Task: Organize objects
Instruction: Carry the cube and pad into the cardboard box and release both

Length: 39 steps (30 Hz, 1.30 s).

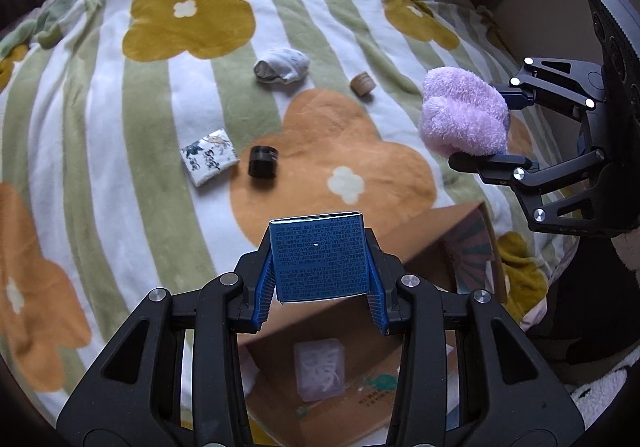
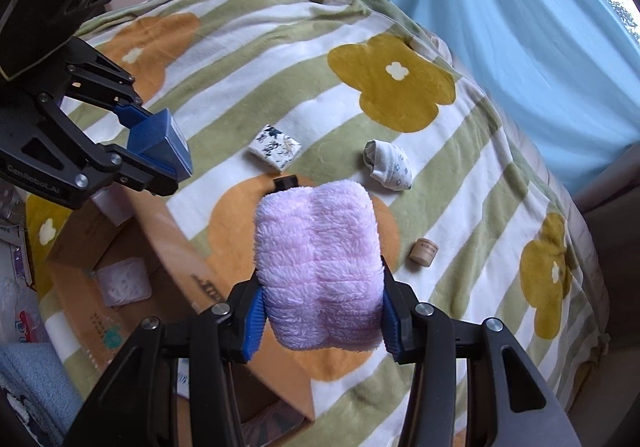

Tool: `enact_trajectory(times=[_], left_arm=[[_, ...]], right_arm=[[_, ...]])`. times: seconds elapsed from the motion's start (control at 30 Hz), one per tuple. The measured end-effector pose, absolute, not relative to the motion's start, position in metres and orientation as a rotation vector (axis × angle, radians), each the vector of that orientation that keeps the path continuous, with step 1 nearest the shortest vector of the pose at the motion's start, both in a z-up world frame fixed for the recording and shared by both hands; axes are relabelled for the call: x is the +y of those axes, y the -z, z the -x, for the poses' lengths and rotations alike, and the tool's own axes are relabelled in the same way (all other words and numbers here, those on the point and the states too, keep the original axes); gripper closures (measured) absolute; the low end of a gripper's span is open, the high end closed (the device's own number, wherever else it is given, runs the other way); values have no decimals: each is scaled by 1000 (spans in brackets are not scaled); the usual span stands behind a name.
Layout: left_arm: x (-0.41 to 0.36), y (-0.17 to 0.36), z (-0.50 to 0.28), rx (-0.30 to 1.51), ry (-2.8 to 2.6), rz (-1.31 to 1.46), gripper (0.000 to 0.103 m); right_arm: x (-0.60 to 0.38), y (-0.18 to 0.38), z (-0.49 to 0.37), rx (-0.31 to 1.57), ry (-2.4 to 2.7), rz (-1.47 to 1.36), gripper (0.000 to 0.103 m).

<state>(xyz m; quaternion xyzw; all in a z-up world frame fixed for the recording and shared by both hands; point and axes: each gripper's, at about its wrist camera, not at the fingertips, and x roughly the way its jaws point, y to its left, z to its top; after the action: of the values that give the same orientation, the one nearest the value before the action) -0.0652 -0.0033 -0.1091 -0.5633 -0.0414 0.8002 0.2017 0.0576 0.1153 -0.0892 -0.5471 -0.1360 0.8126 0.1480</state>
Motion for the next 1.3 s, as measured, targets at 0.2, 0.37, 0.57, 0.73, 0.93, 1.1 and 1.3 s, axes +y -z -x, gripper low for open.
enact_trajectory(times=[0.2,0.37,0.57,0.73,0.93,1.1,1.3], left_arm=[[18,105,25,-107,-2247,1558,68],[27,111,-6,-109,-2250,1566,68],[30,132,-38,-116,-2250,1601,68],[27,162,-56,-162,-2260,1639,68],[32,193,-70,-169,-2262,1667,68],[34,204,-73,-183,-2249,1691,68],[35,204,-72,-154,-2272,1695,68]], right_arm=[[86,83,-92,-365,-2373,1574,59],[67,95,-117,-305,-2382,1592,59],[56,124,-142,-225,-2355,1634,59],[52,154,-158,-212,-2298,1651,59],[55,184,-166,-130,-2264,1657,59],[59,191,-169,-70,-2247,1645,59],[63,191,-173,45,-2220,1601,59]])
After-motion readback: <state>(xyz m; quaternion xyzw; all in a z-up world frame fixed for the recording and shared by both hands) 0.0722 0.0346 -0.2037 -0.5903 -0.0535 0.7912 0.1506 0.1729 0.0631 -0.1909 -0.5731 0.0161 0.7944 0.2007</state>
